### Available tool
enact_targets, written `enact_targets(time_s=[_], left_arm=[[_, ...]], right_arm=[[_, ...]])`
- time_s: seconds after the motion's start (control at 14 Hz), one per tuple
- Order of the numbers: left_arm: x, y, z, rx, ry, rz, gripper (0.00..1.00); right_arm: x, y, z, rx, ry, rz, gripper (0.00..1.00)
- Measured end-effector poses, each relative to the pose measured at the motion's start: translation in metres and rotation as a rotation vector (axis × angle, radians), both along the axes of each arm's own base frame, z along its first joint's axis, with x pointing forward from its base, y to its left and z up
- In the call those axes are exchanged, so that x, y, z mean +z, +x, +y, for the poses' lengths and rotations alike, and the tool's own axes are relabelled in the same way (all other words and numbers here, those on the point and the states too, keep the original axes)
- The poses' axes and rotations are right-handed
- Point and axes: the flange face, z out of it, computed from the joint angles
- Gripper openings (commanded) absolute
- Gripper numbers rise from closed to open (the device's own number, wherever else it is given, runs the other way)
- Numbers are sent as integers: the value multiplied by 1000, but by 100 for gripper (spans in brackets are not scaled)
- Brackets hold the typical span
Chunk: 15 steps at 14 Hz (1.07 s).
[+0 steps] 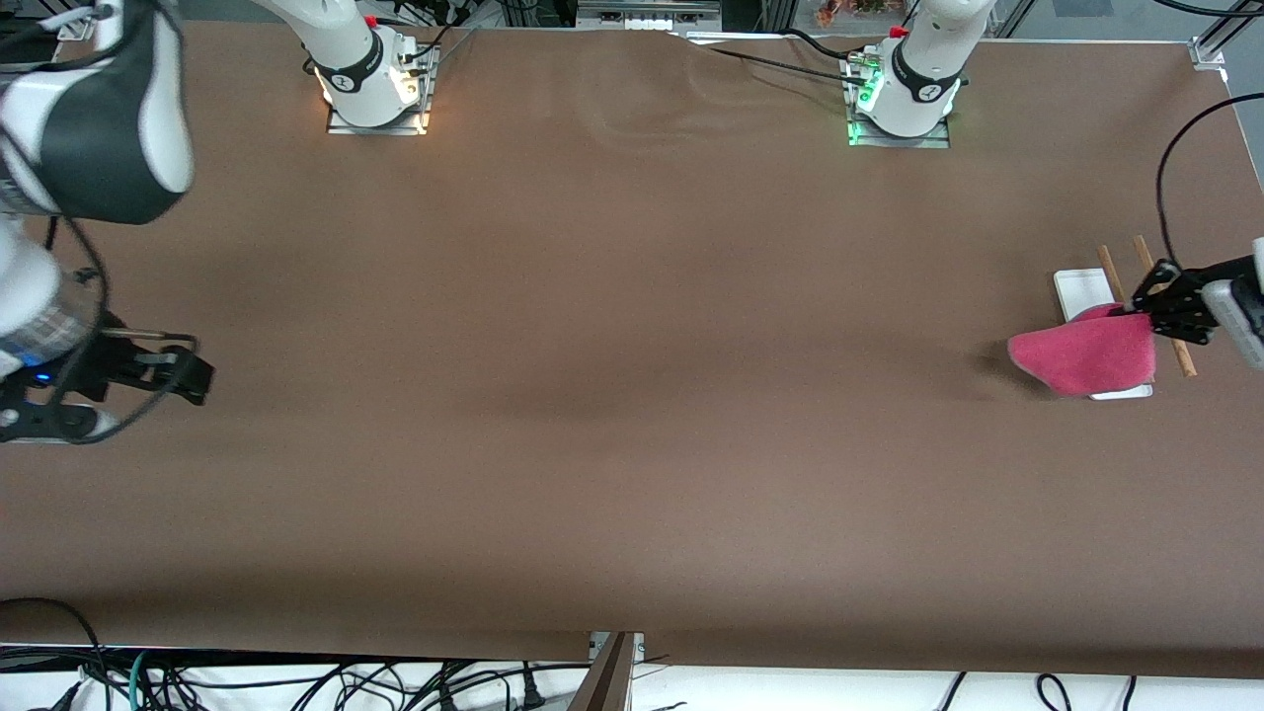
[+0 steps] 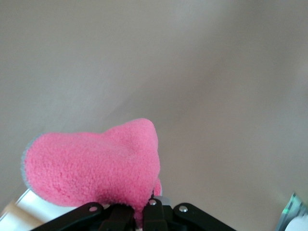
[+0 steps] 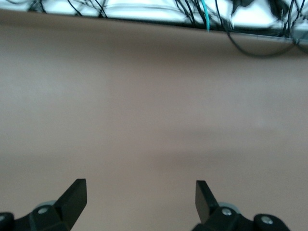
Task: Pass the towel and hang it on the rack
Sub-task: 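Carry the towel with the left gripper over the dowel rack, then lower the towel onto the dowels and open the left gripper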
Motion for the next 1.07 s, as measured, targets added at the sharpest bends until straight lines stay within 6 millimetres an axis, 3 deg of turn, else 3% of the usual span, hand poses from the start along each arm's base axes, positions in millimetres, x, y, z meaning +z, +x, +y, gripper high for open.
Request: enact_targets(time_s=[0.07, 0.21, 0.5, 0.86, 1.07], left_arm=[[-8, -10, 21, -9, -10, -11, 0], [-18, -28, 52, -25, -20, -28, 0], [-21, -51, 88, -61, -7, -56, 0], [-22, -68, 120, -82, -4, -93, 0], [-18, -69, 127, -94, 1, -112, 0]], right_arm=[[-3, -12, -17, -7, 29, 25, 100], [-10, -37, -31, -9, 70, 49, 100], [-9, -76, -7, 51, 85, 19, 100], [37, -103, -19, 32, 79, -37, 100], [47, -112, -28, 15, 78, -30, 100]])
